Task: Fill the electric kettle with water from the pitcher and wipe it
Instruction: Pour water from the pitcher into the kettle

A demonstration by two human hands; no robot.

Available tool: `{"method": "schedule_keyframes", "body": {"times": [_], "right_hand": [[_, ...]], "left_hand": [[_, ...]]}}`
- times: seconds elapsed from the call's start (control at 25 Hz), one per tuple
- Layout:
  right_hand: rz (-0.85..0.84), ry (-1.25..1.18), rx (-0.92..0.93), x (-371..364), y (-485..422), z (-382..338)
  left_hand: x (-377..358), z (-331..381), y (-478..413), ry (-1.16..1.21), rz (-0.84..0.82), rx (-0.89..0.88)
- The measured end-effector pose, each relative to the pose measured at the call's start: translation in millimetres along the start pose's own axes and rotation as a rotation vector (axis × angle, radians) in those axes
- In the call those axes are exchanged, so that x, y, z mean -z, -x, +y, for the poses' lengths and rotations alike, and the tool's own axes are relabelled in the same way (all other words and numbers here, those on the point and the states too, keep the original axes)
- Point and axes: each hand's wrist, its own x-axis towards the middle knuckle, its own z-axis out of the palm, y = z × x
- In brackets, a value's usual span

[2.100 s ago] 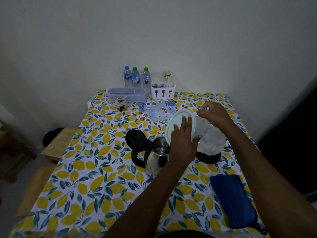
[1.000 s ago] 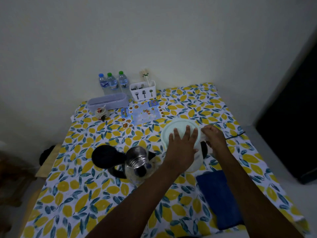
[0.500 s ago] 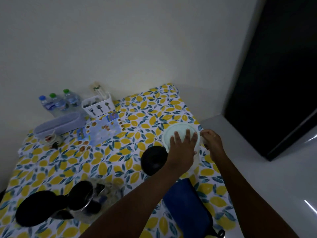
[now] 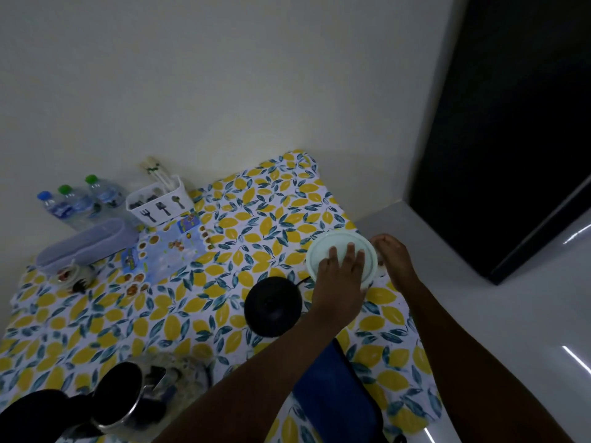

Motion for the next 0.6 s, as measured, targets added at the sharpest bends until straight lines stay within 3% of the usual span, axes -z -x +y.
{"method": "schedule_keyframes", "body": {"times": [0.32,0.48,0.6], "right_hand": [[0.148,0.126,0.103,-3.2,22.6,5.1],[0.190,0.183,0.312,-6.9,85.4,10.9],[0.192,0.272,0.354,-16.8,132.8,19.4]], "left_hand": [[-1.7,-11.8,7.2,0.112,0.122,-0.088],[-0.8,-34.9,39.5,0.263,0.249,-0.026],[-3.7,-54.3,79.9,0.405,0.305,0.036]]}}
